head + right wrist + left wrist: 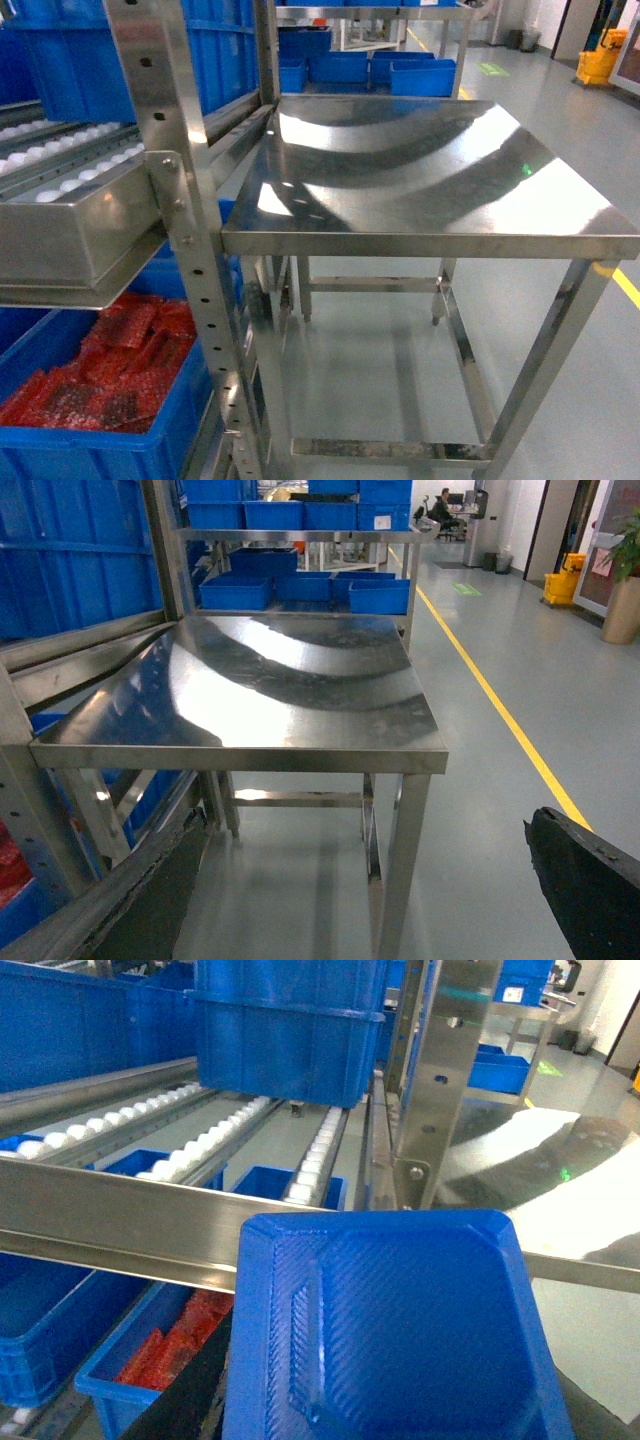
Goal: Pick blue part to blue bin on bottom shelf
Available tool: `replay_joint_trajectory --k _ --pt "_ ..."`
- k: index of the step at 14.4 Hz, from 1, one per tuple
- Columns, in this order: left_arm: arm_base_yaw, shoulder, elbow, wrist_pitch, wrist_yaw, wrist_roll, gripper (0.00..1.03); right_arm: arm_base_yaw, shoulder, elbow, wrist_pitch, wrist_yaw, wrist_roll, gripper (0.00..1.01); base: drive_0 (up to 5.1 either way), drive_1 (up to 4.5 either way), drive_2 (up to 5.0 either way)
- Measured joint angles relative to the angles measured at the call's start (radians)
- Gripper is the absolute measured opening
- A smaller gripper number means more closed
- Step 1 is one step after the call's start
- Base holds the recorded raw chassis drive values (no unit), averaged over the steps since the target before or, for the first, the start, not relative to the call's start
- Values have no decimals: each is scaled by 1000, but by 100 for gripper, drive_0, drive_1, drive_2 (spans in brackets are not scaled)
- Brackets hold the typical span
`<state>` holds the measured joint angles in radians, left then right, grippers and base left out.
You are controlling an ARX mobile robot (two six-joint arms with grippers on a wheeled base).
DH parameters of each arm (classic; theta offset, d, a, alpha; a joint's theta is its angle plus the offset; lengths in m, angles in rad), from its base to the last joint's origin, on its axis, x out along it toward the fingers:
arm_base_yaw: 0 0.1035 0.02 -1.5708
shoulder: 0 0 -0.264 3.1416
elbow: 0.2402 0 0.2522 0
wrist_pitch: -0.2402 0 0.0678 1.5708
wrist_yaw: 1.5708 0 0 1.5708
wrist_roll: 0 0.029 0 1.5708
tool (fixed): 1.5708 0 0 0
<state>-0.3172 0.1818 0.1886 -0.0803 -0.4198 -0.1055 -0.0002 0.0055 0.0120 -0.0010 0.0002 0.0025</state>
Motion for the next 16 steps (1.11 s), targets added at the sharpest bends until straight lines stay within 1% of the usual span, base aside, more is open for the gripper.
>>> replay_joint_trajectory --k 16 --pt "0 0 0 -3 1 0 43 0 0 0 -4 0 0 98 -503 233 233"
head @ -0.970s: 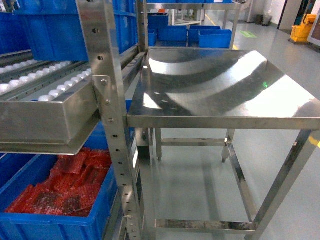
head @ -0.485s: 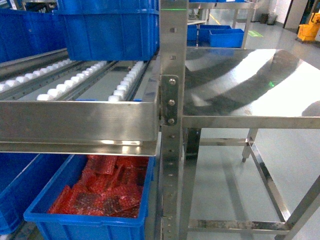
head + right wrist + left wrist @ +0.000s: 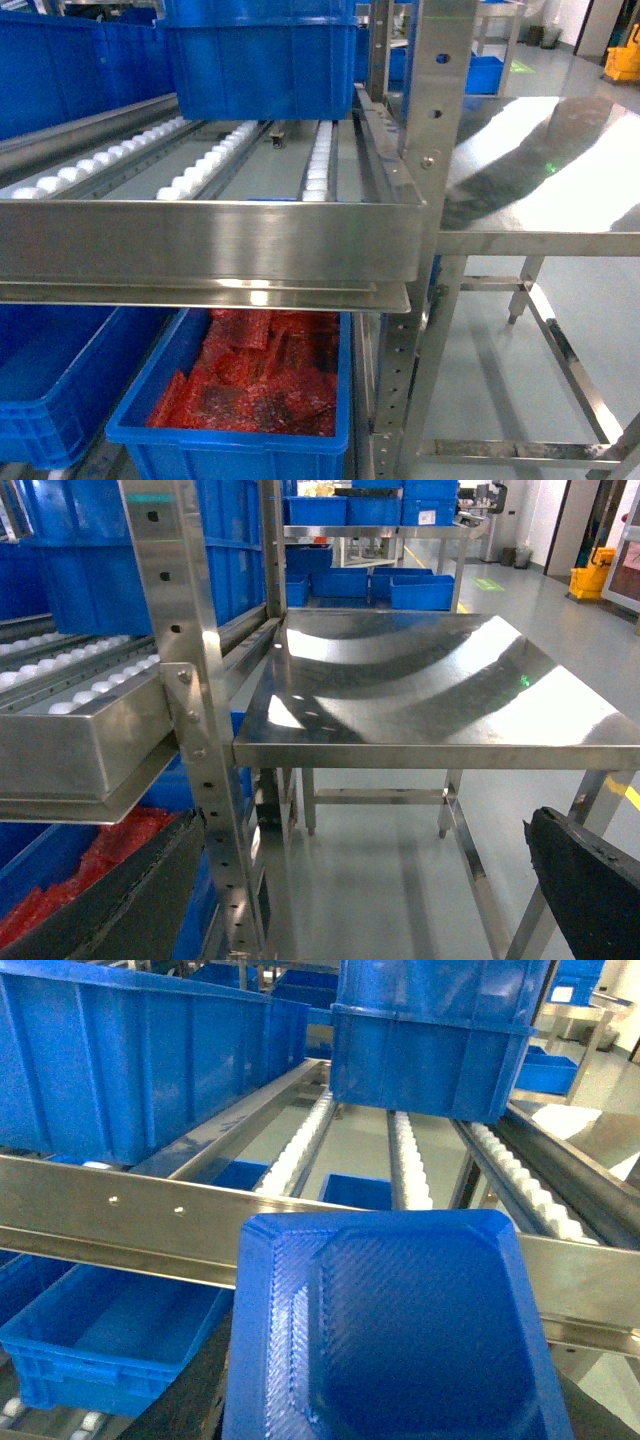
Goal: Pick blue part to blue bin on bottom shelf
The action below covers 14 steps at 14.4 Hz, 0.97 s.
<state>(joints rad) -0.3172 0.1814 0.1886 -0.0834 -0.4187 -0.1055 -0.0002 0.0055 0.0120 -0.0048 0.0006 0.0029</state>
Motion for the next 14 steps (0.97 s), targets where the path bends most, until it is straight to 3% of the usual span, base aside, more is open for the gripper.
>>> replay_joint_trajectory --k 14 --pt "0 1 0 2 0 0 43 0 0 0 0 0 0 98 -497 240 240"
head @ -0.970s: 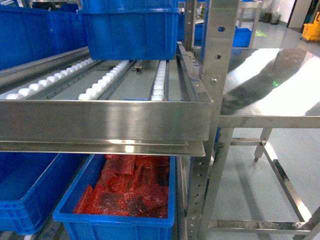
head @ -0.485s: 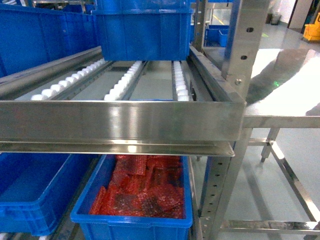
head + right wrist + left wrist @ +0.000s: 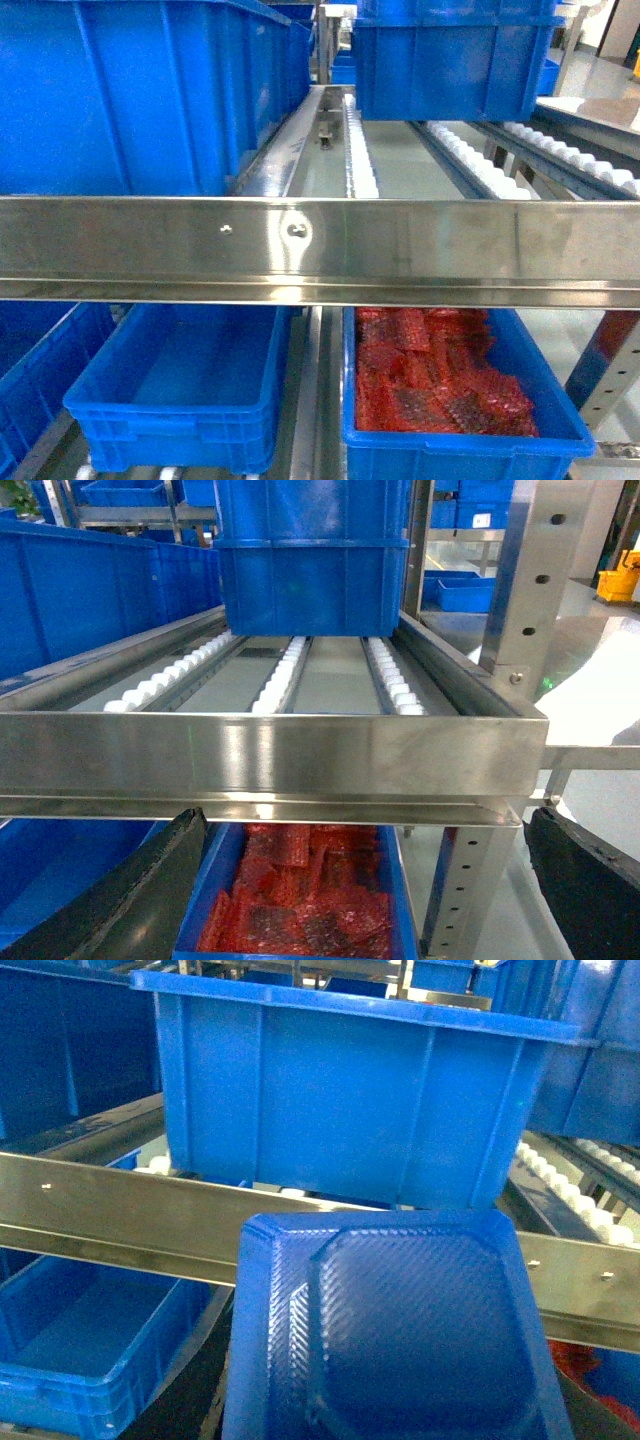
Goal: Pick blue part to blue bin on bottom shelf
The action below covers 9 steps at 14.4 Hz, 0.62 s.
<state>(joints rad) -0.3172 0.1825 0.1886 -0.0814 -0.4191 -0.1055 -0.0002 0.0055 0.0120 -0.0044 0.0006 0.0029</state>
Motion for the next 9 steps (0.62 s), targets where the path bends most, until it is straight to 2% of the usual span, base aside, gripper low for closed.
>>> replay_joint_trajectory --k 9 --pt "0 -1 0 0 0 0 43 0 0 0 0 -3 0 98 0 0 0"
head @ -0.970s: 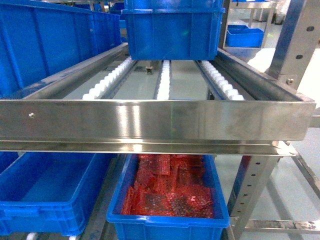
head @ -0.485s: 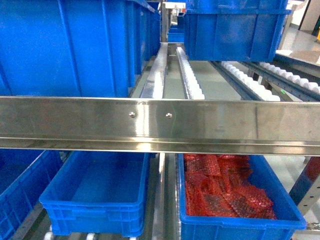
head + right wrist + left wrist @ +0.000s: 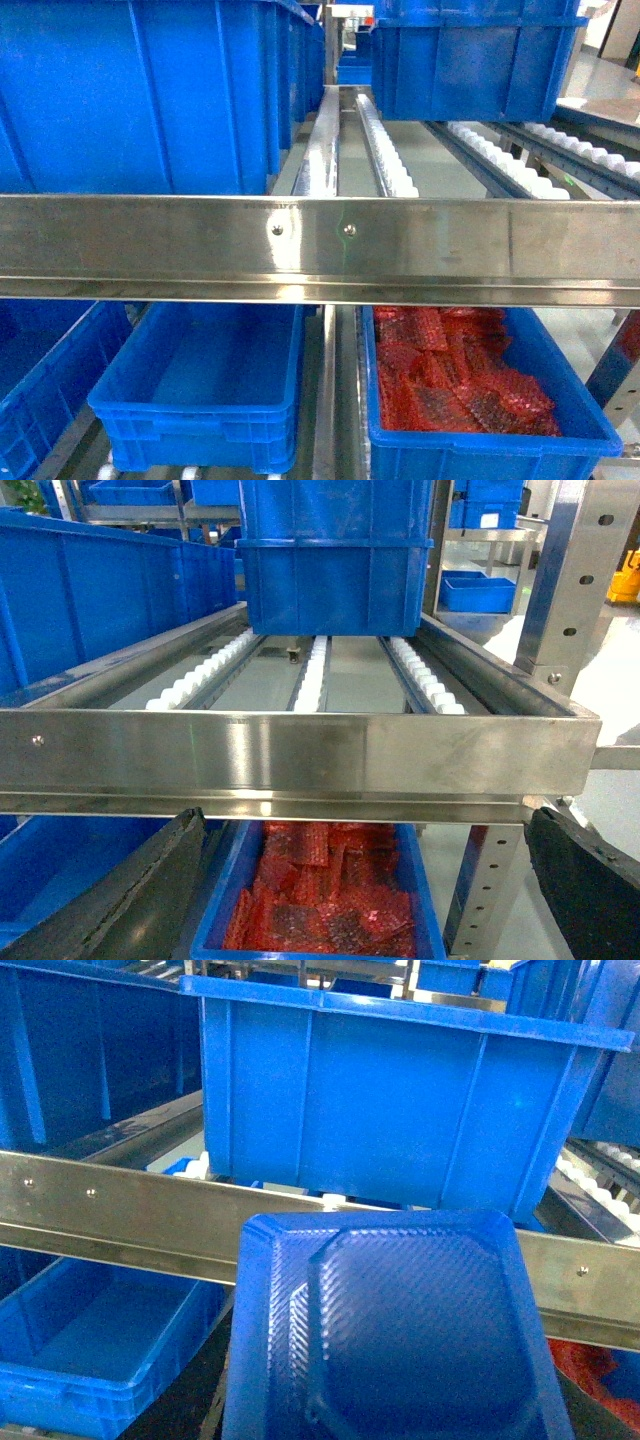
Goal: Pick blue part to blue bin on bottom shelf
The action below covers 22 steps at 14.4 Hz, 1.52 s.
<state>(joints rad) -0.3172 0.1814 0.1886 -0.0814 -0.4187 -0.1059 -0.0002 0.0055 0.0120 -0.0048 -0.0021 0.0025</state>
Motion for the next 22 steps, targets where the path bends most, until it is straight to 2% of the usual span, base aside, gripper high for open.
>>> replay_joint_trajectory --k 22 --pt "0 0 0 0 0 0 43 0 0 0 0 2 0 98 0 0 0"
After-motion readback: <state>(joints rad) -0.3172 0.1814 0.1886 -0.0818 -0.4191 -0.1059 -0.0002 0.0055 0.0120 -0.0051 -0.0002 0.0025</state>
